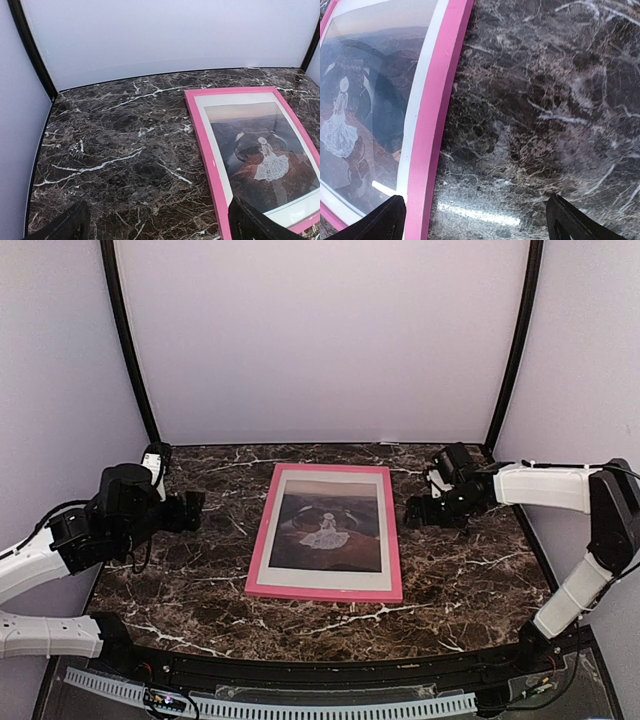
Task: Put the photo into the frame
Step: Reset both arms
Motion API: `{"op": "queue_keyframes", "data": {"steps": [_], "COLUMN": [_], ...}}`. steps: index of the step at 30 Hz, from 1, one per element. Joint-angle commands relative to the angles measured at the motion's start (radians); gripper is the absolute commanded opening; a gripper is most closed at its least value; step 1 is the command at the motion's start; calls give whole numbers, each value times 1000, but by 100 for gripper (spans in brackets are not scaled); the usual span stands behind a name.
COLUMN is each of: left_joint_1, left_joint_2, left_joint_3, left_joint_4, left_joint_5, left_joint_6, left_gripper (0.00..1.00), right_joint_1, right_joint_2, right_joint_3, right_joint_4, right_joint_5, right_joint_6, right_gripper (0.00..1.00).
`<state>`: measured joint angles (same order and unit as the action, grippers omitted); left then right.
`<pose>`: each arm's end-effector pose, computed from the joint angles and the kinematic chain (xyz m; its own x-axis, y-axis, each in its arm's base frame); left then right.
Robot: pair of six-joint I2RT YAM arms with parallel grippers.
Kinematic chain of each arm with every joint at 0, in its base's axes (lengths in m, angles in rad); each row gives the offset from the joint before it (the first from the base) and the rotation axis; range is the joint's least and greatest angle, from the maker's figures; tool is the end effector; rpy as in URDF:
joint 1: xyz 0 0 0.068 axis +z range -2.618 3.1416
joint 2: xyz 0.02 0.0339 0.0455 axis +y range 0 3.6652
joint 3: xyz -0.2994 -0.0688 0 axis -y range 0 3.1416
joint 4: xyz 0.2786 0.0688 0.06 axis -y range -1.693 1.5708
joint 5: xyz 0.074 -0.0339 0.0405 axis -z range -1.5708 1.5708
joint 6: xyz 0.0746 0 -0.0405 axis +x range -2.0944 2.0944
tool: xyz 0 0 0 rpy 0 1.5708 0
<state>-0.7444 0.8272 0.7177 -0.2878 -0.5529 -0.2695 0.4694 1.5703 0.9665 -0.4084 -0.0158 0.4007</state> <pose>0.1939 -0.1254 0.3099 -0.3330 -0.0013 -0.9429 0.1367 0.9894 -0.0496 0.3223 0.1648 0.1781 -0.8757 -0.0069 -0.4828 -0.1283 0.9672 0.2191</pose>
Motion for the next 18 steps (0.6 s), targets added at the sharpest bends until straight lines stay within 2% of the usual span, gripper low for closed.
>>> {"op": "queue_keyframes", "data": {"steps": [1, 5, 12, 16, 18], "left_joint_1": [2, 6, 28, 103, 153], "left_joint_2": [-43, -84, -150, -114, -79], "left_joint_3": [-46, -89, -184, -182, -169], "left_joint_4": [-3, 41, 249, 284, 285], "left_joint_5": [-157, -207, -195, -159, -93], "left_joint_6": [-70, -71, 18, 39, 47], "left_gripper": [99, 99, 99, 99, 99], "right_joint_1": [2, 2, 3, 0, -4], "right_joint_2": [-29, -57, -88, -124, -156], "right_joint_3": [68, 89, 125, 136, 129], "right_joint_4": [-40, -12, 50, 62, 76], "right_joint_5": [87, 132, 224, 280, 294], "right_joint_6": [-94, -147, -223, -240, -235], "right_gripper": [99, 99, 99, 99, 99]}}
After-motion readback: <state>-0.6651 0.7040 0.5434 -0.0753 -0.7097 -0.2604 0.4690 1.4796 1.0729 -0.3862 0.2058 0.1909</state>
